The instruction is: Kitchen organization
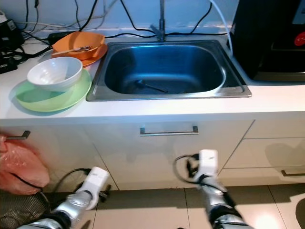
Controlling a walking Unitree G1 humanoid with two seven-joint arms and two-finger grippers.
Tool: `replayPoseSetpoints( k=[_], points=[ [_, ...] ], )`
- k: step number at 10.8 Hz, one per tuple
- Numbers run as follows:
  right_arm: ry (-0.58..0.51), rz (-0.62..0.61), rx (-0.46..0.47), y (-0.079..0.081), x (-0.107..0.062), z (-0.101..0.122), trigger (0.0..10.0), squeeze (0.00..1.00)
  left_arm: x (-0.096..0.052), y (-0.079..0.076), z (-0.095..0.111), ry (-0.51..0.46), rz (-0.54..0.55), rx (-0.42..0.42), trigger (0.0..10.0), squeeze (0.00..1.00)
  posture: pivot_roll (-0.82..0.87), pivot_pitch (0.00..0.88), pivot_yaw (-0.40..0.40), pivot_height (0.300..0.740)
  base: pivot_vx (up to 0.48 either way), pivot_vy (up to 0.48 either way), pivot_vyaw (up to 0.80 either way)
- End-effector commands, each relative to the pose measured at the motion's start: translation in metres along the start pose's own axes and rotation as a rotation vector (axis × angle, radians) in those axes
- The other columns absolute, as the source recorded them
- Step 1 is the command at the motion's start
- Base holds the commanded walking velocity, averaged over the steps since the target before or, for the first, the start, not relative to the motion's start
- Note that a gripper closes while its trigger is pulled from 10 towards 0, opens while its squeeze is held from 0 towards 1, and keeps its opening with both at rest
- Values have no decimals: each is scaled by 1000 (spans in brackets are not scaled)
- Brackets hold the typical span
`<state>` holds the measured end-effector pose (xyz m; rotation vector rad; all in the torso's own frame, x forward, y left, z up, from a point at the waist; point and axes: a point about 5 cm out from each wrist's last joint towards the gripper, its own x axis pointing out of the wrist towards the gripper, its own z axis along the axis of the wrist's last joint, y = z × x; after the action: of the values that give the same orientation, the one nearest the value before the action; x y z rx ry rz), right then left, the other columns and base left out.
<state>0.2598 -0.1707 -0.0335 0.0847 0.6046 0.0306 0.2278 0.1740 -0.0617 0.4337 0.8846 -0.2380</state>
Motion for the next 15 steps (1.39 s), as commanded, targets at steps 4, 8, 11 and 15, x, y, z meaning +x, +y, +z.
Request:
replayPoseSetpoints(
  k=[4,8,11,15],
  points=[
    [105,18,-26,13,1,-12,10000,0,-1,12,1,-27,74,4,10000,0,6,52,51,740,0,0,0],
    [183,-54,81,1,-6,-30,10000,0,-2,9,-3,-56,128,-248,10000,0,9,37,15,740,0,0,0],
    [204,-85,62,-8,-9,-35,10000,0,-1,4,-1,-67,84,-284,10000,0,5,40,36,740,0,0,0],
    [229,-71,15,-6,-12,-42,10000,0,-3,15,-4,-63,79,-260,10000,0,23,25,38,740,0,0,0]
  ],
)
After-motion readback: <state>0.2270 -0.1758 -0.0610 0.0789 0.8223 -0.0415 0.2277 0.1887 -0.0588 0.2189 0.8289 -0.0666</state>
